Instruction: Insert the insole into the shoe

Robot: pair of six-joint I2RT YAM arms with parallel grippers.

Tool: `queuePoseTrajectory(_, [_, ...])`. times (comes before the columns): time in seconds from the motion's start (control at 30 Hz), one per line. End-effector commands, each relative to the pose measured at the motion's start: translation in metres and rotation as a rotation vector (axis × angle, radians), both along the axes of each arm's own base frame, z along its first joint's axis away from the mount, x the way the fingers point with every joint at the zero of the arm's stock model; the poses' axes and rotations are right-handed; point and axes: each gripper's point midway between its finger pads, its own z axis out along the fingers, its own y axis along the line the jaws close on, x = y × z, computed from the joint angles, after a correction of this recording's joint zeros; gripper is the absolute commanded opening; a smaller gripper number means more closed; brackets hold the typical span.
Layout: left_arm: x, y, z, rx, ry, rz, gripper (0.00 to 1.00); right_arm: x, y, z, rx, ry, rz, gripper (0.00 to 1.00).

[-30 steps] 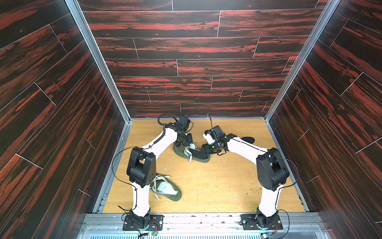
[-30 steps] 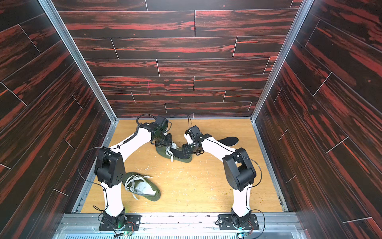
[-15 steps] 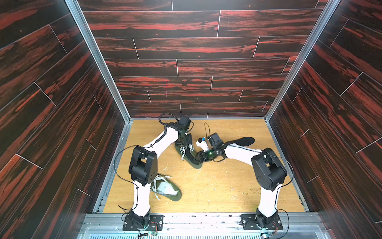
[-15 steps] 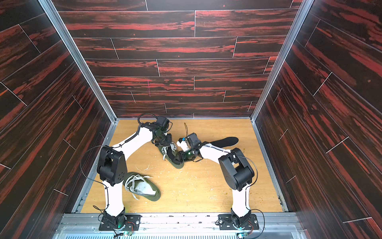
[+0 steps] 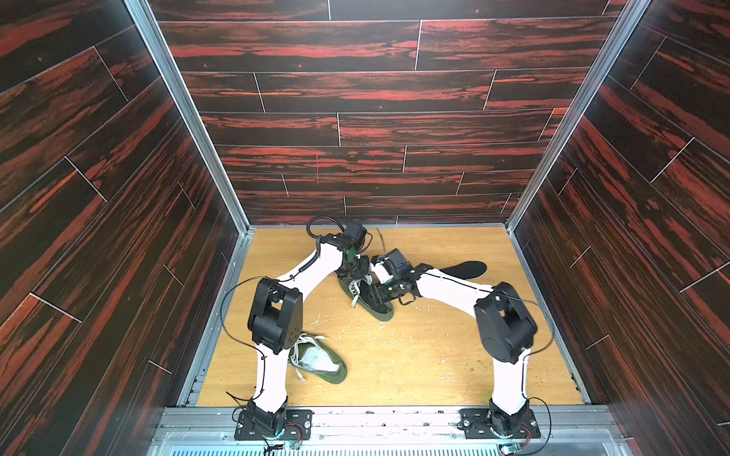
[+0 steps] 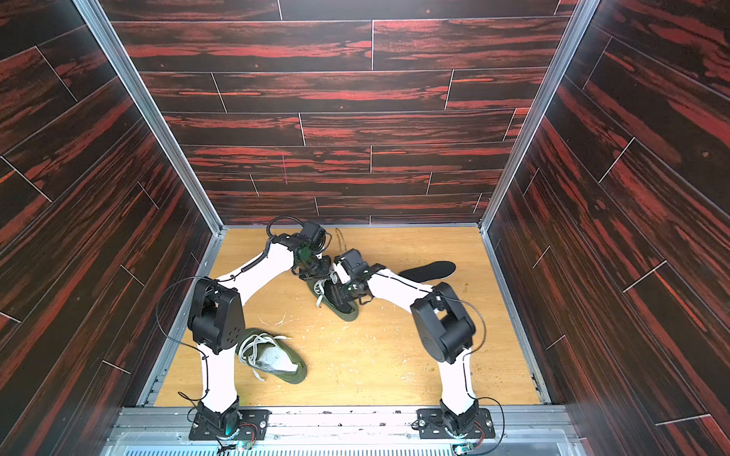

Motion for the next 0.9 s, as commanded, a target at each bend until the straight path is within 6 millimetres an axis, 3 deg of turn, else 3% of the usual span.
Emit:
queuePoseTrajectory(0.0, [-0.004, -0.002, 0.012, -0.012, -0.015, -0.021, 0.03, 0.008, -0.032, -0.032, -0.223, -0.043, -0.007, 0.65])
queuePoseTrajectory(0.13, [-0.004, -0.001, 0.014, -0.005, -0.021, -0.025, 0.03, 0.023, -0.057, -0.037, -0.334, -0.135, -0.087, 0.60])
queuePoseTrajectory(0.23, [-0.004, 0.001, 0.012, 0.002, -0.015, -0.020, 0.03, 0.026, -0.064, -0.035, -0.324, -0.159, -0.143, 0.61])
queuePoseTrajectory(0.4, [-0.007, 0.004, 0.007, 0.011, 0.005, -0.012, 0.03, 0.018, -0.063, -0.025, -0.229, -0.132, -0.188, 0.63])
queuePoseTrajectory(0.73, [-0.011, 0.004, 0.007, -0.001, 0.012, -0.012, 0.03, 0.026, -0.060, 0.002, -0.019, -0.072, -0.250, 0.65])
queuePoseTrajectory(0.8, [-0.012, 0.004, 0.007, -0.003, 0.013, -0.012, 0.02, 0.030, -0.066, 0.004, -0.033, -0.085, -0.273, 0.65])
queuePoseTrajectory(0.87, [-0.012, 0.003, 0.009, -0.010, 0.011, -0.013, 0.02, 0.035, -0.081, -0.009, -0.137, -0.100, -0.297, 0.64])
